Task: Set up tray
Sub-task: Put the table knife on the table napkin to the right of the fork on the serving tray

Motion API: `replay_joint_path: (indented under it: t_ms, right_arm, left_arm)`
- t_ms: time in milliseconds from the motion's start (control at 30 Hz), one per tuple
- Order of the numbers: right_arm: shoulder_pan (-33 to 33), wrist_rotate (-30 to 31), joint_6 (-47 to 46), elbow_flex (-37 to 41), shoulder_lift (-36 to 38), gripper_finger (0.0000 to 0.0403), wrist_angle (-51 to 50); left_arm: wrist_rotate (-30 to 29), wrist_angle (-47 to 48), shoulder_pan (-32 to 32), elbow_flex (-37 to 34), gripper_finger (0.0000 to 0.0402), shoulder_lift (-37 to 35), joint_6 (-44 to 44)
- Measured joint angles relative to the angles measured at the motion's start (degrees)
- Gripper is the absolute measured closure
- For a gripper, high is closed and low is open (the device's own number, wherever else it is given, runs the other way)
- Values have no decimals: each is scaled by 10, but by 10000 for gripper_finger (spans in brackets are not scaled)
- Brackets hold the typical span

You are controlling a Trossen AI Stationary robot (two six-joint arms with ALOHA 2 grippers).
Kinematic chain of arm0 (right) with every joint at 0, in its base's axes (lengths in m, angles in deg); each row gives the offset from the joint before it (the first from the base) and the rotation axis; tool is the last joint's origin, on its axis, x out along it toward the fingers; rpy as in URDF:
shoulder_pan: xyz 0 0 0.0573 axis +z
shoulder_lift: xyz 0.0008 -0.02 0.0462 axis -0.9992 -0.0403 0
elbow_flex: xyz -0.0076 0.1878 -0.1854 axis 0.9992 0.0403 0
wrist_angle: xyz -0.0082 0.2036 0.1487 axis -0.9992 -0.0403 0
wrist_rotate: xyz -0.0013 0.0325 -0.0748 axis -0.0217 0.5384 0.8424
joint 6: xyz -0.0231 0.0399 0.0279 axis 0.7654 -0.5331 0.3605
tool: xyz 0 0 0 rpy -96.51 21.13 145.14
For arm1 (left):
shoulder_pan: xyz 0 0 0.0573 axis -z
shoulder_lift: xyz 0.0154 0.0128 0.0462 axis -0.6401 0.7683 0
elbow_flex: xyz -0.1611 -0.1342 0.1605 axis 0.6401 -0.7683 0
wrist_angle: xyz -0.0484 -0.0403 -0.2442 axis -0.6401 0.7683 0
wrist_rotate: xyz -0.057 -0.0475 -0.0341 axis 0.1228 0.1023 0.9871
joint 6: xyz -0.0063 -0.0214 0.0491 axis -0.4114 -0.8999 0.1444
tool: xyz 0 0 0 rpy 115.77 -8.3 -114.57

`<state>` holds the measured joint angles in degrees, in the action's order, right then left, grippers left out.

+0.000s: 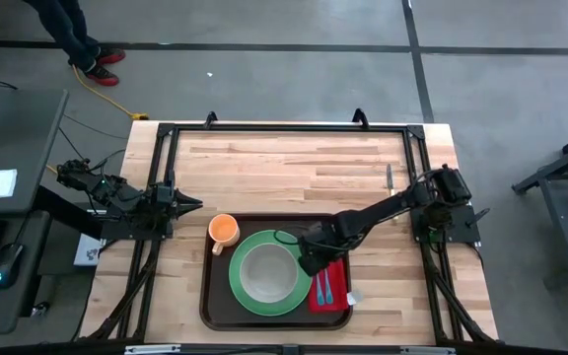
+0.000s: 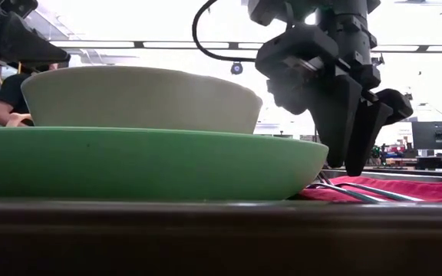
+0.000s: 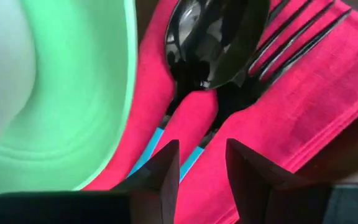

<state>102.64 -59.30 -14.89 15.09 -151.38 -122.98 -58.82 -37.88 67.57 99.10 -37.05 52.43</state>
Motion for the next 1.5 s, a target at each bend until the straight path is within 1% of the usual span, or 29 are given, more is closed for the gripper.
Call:
replay_joint_path:
  t_ms: [333, 533, 1067, 1333, 1500]
  right_arm:
    - [4, 20, -1, 1, -2, 295, -3]
    - [3, -21, -14, 23, -18, 295, 14]
    - [-4, -31, 12, 23, -19, 295, 20]
    - [-19, -59, 14, 24, -19, 295, 22]
    - [-18, -57, 10, 23, -13, 295, 21]
  left_arm:
    - [0, 0, 0, 0, 332, 0, 0]
    - [0, -1, 0, 0, 332, 0, -6]
    - [0, -2, 0, 0, 332, 0, -15]
    - [0, -1, 0, 0, 332, 0, -15]
    - [0, -1, 0, 0, 332, 0, -15]
